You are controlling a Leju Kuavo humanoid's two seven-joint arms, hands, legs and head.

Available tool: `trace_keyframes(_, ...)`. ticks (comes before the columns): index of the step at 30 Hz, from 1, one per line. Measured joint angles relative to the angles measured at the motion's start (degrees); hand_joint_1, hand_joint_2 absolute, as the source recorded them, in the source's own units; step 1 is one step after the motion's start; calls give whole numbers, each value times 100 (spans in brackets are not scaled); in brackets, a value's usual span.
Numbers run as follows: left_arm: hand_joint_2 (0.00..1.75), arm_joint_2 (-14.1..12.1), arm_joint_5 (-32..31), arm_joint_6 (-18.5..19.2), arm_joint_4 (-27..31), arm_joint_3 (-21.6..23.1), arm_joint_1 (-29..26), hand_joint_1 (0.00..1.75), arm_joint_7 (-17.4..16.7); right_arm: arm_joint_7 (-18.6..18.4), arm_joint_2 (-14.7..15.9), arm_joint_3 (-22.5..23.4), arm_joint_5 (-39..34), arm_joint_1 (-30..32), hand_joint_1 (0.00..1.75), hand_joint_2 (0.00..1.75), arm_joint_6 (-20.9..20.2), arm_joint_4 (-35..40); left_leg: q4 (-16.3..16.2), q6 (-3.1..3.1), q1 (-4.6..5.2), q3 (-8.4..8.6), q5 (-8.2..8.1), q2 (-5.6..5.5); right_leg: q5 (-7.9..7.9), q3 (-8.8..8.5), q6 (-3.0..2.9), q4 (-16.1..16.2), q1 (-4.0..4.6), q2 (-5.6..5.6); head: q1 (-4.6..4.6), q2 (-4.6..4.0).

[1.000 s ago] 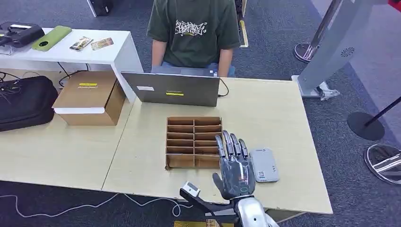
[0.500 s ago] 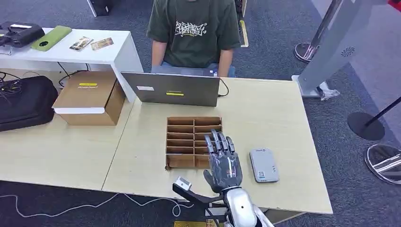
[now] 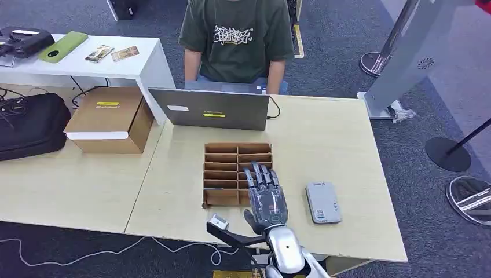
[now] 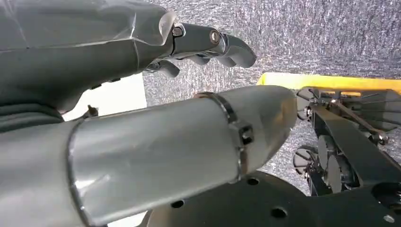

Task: Pass the card to the sensor for recognition and then transmit it.

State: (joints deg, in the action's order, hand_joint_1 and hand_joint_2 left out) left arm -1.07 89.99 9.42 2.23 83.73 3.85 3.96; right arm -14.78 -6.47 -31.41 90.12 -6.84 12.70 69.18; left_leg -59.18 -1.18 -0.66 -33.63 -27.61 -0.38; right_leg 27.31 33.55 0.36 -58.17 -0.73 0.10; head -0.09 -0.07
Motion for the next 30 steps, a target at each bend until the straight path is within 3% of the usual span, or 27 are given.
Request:
trace_keyframes(16, 0, -48, 0, 18, 0, 0, 0, 0, -20, 141, -83, 102, -4, -165, 0, 175, -42, -439, 0, 0, 0, 0, 0, 0, 0, 0, 0, 0, 0, 0, -2, 0)
trace_keyframes(20, 0, -68, 0, 22, 0, 0, -1, 0, -20, 415, -140, 350, -2, -243, 0, 175, 44, -667, 0, 0, 0, 0, 1, 0, -1, 0, -1, 0, 0, 0, 0, 0)
trace_keyframes(30, 0, -120, -26, 24, 0, 7, 13, 0, -37, 477, -146, 830, 0, -348, 0, 175, 146, -1066, 0, 1, 1, 0, 1, 0, -1, 0, -1, 1, -1, 0, -2, 0)
